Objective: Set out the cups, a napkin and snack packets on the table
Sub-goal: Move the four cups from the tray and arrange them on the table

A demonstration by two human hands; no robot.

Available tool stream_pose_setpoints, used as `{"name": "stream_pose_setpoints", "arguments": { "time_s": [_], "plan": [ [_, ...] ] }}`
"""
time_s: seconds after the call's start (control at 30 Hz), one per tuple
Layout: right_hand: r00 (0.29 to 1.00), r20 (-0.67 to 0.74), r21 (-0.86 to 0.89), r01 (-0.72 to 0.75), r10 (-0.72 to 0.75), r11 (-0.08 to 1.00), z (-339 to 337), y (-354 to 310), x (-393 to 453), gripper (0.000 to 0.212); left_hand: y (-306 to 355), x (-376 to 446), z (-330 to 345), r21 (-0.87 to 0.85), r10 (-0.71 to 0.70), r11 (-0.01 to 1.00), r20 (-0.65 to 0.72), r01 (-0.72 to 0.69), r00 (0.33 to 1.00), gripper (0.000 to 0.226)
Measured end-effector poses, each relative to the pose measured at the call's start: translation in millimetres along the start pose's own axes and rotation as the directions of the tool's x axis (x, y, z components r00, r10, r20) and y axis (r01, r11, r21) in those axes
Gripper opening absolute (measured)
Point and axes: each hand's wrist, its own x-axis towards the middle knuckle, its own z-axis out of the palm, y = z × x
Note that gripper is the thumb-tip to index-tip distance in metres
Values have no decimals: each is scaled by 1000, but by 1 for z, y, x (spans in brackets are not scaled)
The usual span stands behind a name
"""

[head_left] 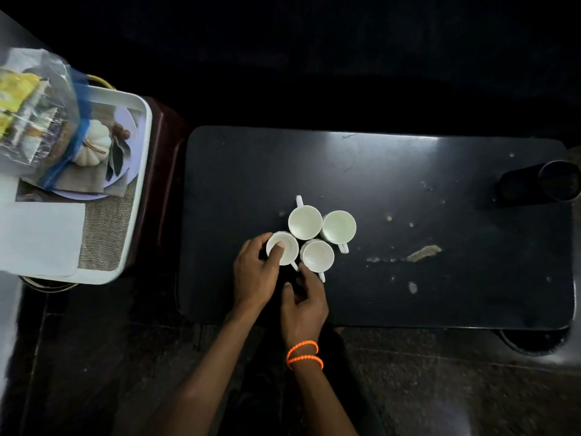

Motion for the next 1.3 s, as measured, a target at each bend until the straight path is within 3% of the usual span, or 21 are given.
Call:
{"name": "stream_pose_setpoints", "arguments": {
  "time_s": [0.27,0.43,0.67,0.87,1.3],
  "plan": [
    [999,38,30,-37,36,999,1,-4,10,38,-8,-1,3,-22,-20,1000,61,21,998,42],
    [992,71,51,-106,103,993,-3,-3,10,32,-10,-6,1,-23,-41,999,66,43,997,35],
    [987,131,77,-108,98,991,-16,0,-2,60,-14,-23,-2,4,-51,999,48,51,998,27],
    [983,125,49,-139,132,989,-31,5,-14,56,-17,-39,-5,-28,-99,994,113,103,989,40],
    [964,196,-25,-178,179,984,-44,20,-19,55,-24,-55,3,-27,-94,995,72,96,993,47]
  ]
}}
